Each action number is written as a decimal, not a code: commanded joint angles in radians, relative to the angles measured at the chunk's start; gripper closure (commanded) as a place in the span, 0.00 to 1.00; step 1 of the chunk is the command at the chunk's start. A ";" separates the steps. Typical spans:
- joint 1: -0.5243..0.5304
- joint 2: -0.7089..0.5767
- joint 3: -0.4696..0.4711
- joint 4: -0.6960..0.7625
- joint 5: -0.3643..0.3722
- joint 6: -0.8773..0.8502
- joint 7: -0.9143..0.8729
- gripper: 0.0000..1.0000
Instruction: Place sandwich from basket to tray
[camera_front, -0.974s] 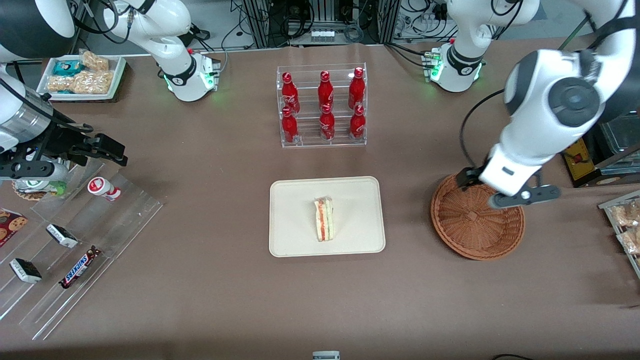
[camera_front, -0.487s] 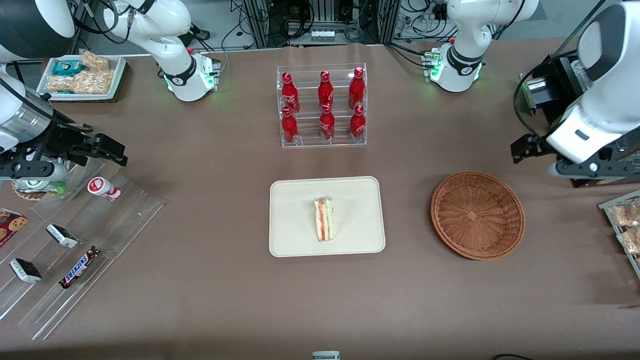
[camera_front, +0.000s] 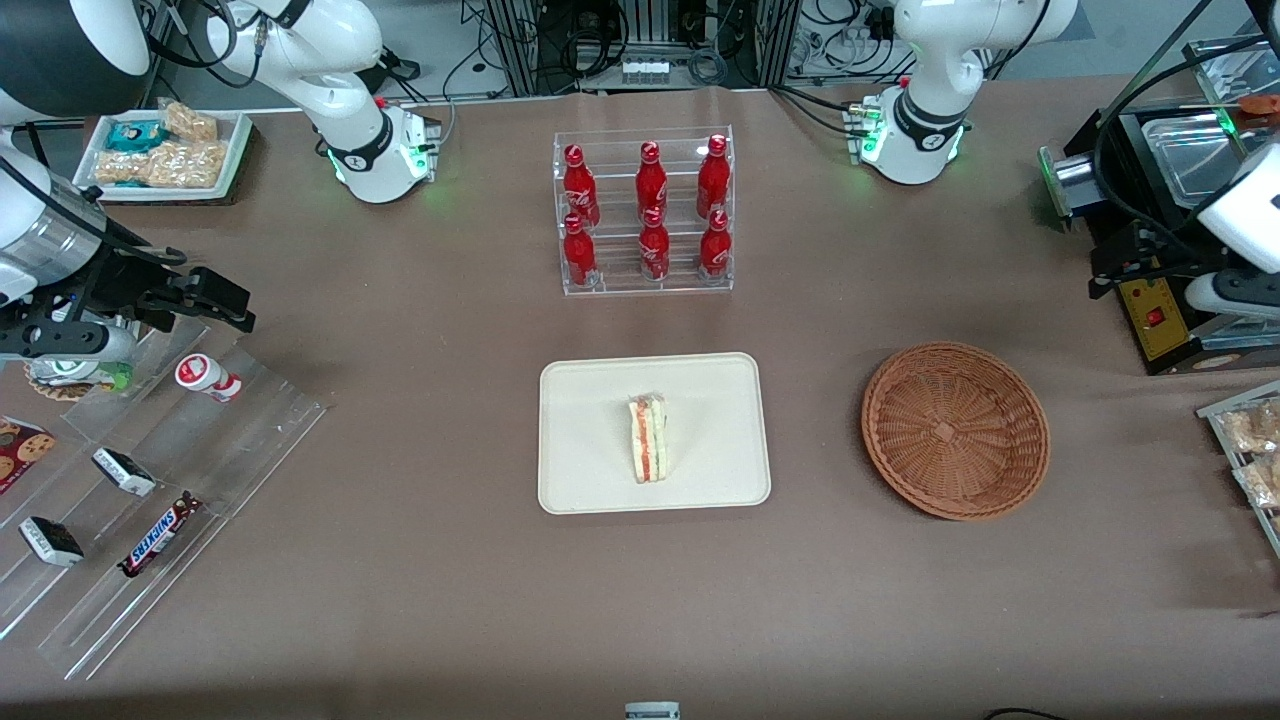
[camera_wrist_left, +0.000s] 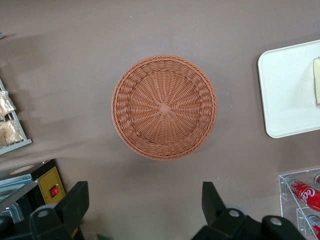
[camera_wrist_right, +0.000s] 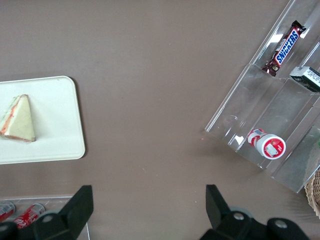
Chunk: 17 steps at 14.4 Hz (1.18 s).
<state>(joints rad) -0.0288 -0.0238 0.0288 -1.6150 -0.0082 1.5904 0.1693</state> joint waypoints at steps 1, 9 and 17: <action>0.003 0.015 -0.006 0.023 -0.021 -0.038 0.013 0.00; -0.003 0.015 -0.010 -0.011 -0.013 -0.032 0.012 0.00; -0.006 0.015 -0.012 -0.013 -0.012 -0.029 0.012 0.00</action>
